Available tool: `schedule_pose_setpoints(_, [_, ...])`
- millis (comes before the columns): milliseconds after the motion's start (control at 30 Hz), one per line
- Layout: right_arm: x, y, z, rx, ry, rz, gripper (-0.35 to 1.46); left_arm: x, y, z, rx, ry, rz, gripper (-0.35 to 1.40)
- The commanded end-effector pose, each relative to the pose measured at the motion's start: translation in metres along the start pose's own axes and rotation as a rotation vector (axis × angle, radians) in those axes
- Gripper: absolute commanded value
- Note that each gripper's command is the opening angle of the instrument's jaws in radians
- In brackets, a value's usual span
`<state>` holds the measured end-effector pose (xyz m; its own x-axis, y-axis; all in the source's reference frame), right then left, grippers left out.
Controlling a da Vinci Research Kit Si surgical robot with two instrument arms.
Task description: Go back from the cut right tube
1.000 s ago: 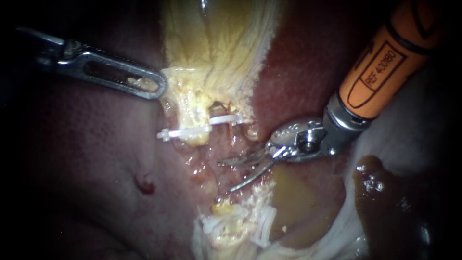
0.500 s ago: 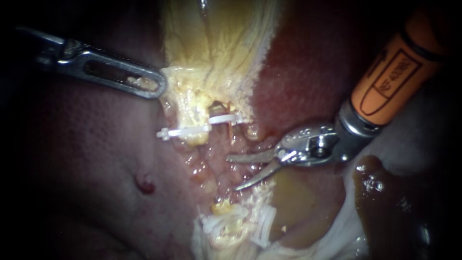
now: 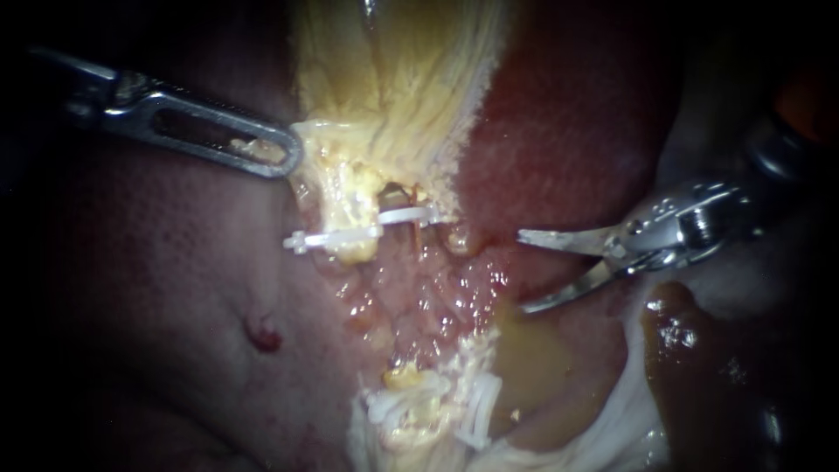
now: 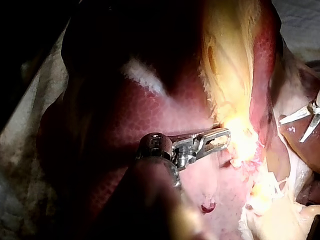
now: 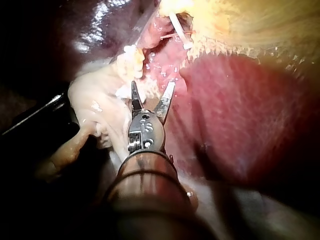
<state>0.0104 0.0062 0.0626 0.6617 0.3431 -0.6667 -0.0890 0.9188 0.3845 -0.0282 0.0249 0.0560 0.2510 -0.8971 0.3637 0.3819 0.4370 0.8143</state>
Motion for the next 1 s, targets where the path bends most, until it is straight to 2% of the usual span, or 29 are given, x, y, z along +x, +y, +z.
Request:
schedule_pose_setpoints(33, [0.0, 0.0, 0.0, 0.002, -0.002, -0.001, 1.43, 0.0, 0.0, 0.0001, -0.001, 0.0, 0.0, -0.35])
schedule_pose_setpoints(233, [0.0, 0.0, 0.0, 0.002, -0.003, -0.002, 1.43, 0.0001, 0.0001, 0.0017, -0.009, -0.005, 0.0, -0.35])
schedule_pose_setpoints(333, [0.0, 0.0, 0.0, 0.003, -0.003, -0.002, 1.43, 0.0004, 0.0002, 0.0035, -0.019, -0.01, 0.002, -0.35])
schedule_pose_setpoints(500, [-0.0001, -0.0001, -0.0001, 0.003, -0.002, -0.003, 1.43, 0.0018, 0.0007, 0.0072, -0.004, 0.0, 0.012, -0.35])
schedule_pose_setpoints(633, [0.0, -0.0001, -0.0001, 0.003, -0.002, -0.003, 1.45, 0.0025, 0.001, 0.0092, 0.003, 0.005, 0.017, -0.35])
schedule_pose_setpoints(800, [0.0, -0.0002, -0.0001, 0.003, -0.002, -0.003, 1.45, 0.0029, 0.0012, 0.0102, 0.012, 0.01, 0.021, -0.35])
schedule_pose_setpoints(1000, [0.0, -0.0001, -0.0002, 0.003, 0.0, -0.002, 1.45, 0.0029, 0.0011, 0.0102, 0.012, 0.011, 0.021, -0.35])
